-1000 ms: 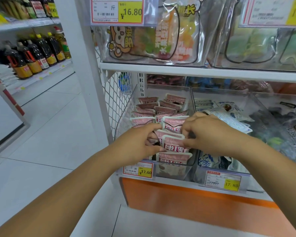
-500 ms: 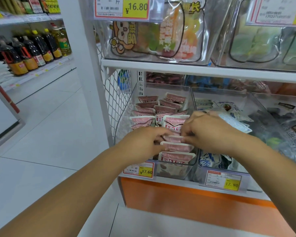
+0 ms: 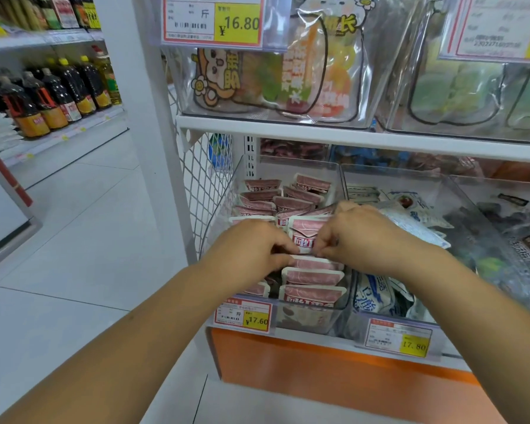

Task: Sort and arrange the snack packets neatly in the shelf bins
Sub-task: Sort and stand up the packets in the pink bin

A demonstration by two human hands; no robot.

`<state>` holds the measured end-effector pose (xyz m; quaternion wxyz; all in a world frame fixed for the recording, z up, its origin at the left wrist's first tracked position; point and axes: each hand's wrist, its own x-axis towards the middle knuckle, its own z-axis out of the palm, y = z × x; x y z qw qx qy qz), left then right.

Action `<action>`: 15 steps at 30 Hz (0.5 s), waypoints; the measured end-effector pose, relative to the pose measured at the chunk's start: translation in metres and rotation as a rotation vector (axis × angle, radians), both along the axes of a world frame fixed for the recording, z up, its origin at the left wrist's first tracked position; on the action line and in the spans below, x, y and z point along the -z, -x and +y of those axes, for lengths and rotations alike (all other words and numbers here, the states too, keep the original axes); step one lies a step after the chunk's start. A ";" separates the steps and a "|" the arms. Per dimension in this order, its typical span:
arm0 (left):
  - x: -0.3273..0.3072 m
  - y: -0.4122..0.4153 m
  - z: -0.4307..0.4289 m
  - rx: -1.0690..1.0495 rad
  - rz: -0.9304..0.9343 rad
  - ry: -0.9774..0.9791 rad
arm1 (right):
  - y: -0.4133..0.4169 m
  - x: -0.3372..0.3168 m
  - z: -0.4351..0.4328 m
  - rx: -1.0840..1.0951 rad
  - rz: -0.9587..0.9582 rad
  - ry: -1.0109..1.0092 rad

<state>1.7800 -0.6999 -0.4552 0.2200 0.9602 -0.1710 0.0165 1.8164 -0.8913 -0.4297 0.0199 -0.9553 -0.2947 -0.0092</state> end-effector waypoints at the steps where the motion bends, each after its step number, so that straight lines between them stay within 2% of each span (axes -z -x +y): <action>1: 0.000 -0.001 0.001 0.004 0.005 -0.023 | 0.000 -0.003 -0.002 -0.003 0.024 -0.010; 3: -0.001 -0.003 0.006 0.007 0.013 -0.016 | -0.001 -0.011 -0.007 0.022 0.000 -0.116; 5: -0.001 -0.005 0.010 -0.013 -0.005 0.102 | -0.006 -0.017 -0.008 0.070 -0.047 -0.218; 7: 0.001 -0.007 0.011 -0.054 -0.109 0.135 | -0.011 -0.014 -0.005 0.107 -0.038 -0.155; 9: 0.007 -0.012 0.012 -0.066 -0.174 0.049 | -0.014 -0.005 0.000 0.115 -0.036 -0.065; 13: 0.013 -0.017 0.009 -0.026 -0.114 -0.173 | -0.011 -0.004 0.000 0.052 0.018 -0.009; 15: 0.012 -0.019 0.010 -0.020 -0.064 -0.156 | -0.008 -0.007 -0.004 0.040 0.090 0.041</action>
